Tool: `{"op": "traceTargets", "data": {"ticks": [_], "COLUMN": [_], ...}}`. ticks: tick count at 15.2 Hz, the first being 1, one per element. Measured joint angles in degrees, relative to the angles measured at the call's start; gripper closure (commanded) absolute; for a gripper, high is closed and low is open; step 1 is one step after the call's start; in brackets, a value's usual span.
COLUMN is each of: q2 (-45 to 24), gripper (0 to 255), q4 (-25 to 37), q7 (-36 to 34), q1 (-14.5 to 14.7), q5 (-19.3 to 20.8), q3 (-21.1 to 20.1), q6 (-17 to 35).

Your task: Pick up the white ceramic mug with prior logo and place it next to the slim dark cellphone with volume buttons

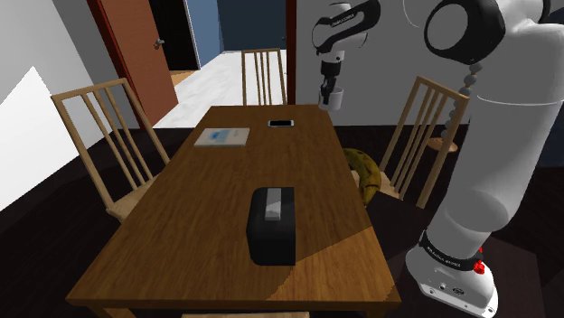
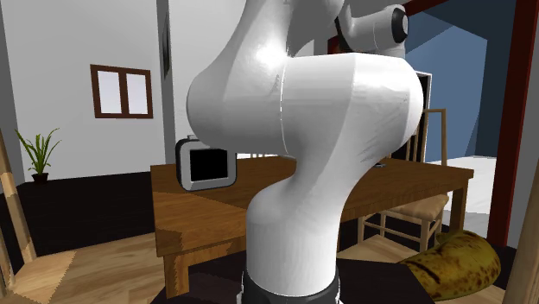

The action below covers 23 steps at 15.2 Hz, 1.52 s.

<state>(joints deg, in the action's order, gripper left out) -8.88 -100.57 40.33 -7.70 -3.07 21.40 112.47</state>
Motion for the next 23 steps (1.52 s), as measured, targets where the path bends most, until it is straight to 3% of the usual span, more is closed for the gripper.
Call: {"op": "traceTargets", "data": {"ticks": [7,12,14,23], "q2": [-16.8,-31.8,-33.1,-32.1], "gripper": [255,255,255,255], "q4": [23.4,47.0,48.0,39.0], "q7": [6.5,8.6,8.9,9.6], "q1": [-6.8,-14.2,-14.7,-13.2], "q5": [-6.5,-10.5,-10.8,-10.8], "q3": [0.6,-0.6,-0.8,-0.8], "q6": [-7.7,-16.5,-16.2,-8.4]}}
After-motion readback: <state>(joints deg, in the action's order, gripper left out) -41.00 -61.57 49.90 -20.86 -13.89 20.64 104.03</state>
